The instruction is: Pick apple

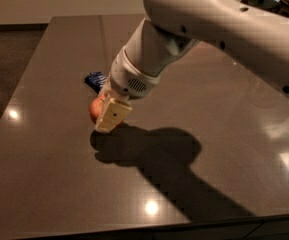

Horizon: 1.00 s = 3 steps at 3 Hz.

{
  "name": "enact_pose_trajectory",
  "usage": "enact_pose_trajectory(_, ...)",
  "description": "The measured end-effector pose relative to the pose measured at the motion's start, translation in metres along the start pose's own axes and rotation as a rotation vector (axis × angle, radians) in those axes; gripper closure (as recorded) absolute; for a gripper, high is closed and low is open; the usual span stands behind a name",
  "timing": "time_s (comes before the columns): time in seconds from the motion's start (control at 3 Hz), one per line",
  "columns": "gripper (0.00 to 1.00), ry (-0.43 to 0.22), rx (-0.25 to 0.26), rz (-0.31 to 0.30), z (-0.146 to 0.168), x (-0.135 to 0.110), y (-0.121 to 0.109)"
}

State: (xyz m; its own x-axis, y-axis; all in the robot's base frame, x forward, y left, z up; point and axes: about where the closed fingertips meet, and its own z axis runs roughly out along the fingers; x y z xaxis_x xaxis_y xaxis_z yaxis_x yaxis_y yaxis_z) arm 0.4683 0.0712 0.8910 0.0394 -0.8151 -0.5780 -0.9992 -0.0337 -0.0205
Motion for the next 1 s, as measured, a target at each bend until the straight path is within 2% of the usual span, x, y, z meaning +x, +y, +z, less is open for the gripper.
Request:
enact_pose_trajectory(0.33,1.0,0.006,0.008,-0.018,-0.028,-0.008,-0.003)
enact_pose_trajectory(0.67,1.0,-0.024,0.008,-0.014,-0.069,-0.002,-0.001)
enact_pose_trajectory(1.0,1.0,-0.024,0.008,-0.014,-0.069,-0.002,-0.001)
